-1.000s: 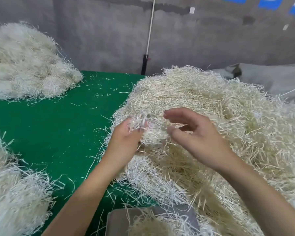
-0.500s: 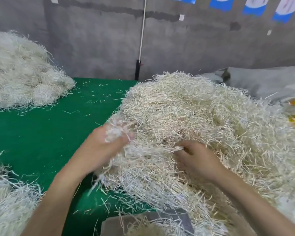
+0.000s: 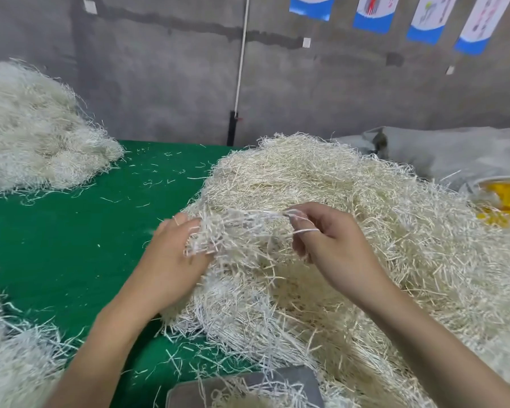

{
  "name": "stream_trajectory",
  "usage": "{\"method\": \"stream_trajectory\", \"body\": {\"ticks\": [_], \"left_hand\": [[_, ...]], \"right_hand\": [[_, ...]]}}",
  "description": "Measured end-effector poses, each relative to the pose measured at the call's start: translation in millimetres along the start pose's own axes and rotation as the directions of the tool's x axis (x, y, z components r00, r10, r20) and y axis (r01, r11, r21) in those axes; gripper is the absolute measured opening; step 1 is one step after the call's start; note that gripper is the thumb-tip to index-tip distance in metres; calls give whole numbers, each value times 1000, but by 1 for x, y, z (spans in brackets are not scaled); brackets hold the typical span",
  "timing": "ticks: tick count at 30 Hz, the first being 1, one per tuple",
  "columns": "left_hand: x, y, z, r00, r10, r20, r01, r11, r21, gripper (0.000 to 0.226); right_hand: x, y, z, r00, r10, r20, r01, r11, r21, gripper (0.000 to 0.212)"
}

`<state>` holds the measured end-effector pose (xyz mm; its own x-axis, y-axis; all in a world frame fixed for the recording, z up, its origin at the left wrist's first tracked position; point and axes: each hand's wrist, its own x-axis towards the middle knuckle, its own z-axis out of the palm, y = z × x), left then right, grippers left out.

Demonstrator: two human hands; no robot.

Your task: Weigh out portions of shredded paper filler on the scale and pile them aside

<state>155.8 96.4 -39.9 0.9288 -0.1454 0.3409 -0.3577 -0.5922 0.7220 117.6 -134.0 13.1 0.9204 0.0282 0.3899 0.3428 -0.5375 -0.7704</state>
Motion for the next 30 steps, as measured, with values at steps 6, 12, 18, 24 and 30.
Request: {"method": "stream_trajectory", "body": {"ticks": [6,12,18,24,30], "left_hand": [[-15,30,13,965,-166,204,219,936,-274,91],[-10,19,29,926,-358,123,338,636,-693,32],[-4,19,20,884,-344,318,467,702,-538,82],[-10,11,2,908,-399,129,418,833,-362,121],[-12,7,-38,967,-244,70,252,955,-155,58]], "right_hand": [[24,-54,23,991,-11,133,-13,984,177,29],[25,-74,60,914,-124,387,62,984,169,24],[-17,0,5,983,-45,180,52,998,-35,31],[-39,74,-2,855,220,470,205,688,-696,32],[-18,102,-40,925,374,68,-130,480,-868,26]]}}
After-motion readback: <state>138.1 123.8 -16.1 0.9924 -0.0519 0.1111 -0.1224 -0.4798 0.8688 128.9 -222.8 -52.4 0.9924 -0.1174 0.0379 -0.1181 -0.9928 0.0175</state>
